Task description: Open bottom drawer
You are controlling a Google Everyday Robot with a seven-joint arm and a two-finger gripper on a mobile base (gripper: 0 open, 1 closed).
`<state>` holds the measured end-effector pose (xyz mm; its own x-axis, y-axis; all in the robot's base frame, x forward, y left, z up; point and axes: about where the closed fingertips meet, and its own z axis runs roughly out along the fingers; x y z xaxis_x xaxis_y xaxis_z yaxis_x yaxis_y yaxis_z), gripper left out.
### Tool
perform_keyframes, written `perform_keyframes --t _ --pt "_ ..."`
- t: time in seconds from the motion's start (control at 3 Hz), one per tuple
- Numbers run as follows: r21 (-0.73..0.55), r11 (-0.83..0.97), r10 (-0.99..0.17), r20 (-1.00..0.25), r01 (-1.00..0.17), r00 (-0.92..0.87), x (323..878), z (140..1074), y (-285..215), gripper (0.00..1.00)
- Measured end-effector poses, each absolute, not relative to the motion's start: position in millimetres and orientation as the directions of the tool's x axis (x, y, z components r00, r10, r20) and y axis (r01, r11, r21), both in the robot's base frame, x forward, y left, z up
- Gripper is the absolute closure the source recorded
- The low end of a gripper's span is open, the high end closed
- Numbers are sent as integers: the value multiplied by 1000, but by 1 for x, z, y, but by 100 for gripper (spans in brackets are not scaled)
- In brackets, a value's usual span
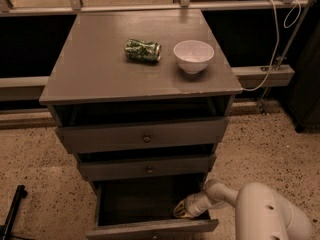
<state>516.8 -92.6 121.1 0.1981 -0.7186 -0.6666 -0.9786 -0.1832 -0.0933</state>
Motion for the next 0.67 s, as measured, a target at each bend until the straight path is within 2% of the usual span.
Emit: perform_keyframes --t 0.67 --pt "-32 -253 -652 -733 -967 195 447 133 -83 98"
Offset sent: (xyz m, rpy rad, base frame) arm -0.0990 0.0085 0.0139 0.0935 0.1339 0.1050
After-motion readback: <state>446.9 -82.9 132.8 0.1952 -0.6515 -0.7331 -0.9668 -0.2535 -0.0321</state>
